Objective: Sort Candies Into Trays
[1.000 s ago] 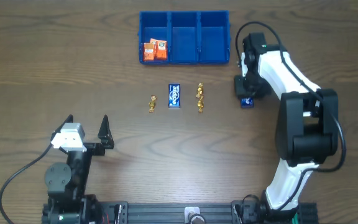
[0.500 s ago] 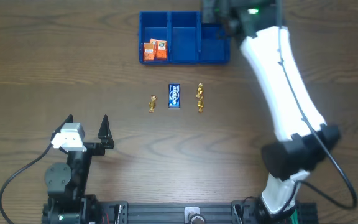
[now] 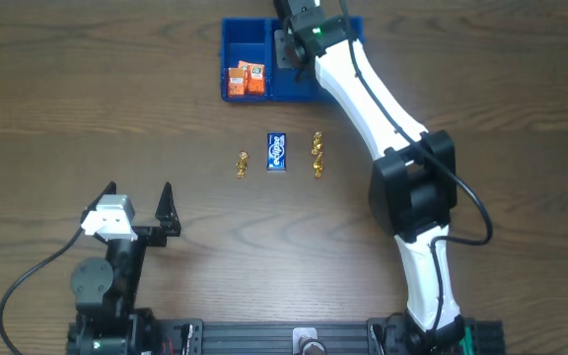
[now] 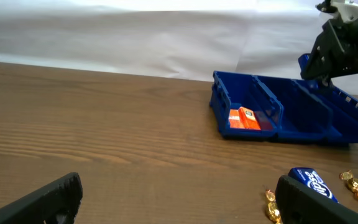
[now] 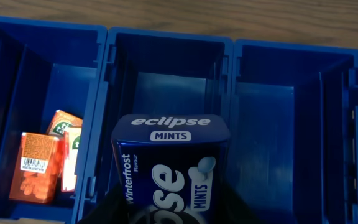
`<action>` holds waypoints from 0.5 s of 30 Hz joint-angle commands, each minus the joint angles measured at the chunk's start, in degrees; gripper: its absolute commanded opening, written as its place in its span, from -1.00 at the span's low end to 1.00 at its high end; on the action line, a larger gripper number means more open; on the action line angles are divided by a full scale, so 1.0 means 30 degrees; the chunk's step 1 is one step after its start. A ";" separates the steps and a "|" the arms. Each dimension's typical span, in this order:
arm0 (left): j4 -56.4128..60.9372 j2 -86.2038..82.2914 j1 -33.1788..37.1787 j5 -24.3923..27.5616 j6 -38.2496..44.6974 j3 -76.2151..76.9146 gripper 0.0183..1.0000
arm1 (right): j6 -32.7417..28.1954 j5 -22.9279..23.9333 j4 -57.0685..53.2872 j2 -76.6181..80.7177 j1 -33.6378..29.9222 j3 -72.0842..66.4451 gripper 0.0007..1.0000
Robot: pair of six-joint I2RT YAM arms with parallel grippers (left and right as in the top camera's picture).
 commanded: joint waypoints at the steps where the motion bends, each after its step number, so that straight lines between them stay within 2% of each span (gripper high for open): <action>1: -0.0357 -0.0138 0.0058 0.0393 -0.0080 -0.0532 1.00 | 0.0663 0.0670 0.0481 0.0291 0.0131 0.0160 -0.75; 13: -0.0357 -0.0138 0.0058 0.0393 -0.0080 -0.0532 1.00 | 0.0714 0.1078 0.1253 0.0510 0.0692 0.0109 -0.73; 15: -0.0357 -0.0138 0.0058 0.0393 -0.0080 -0.0532 1.00 | 0.0714 0.1071 0.1260 0.0510 0.0699 0.0109 -0.57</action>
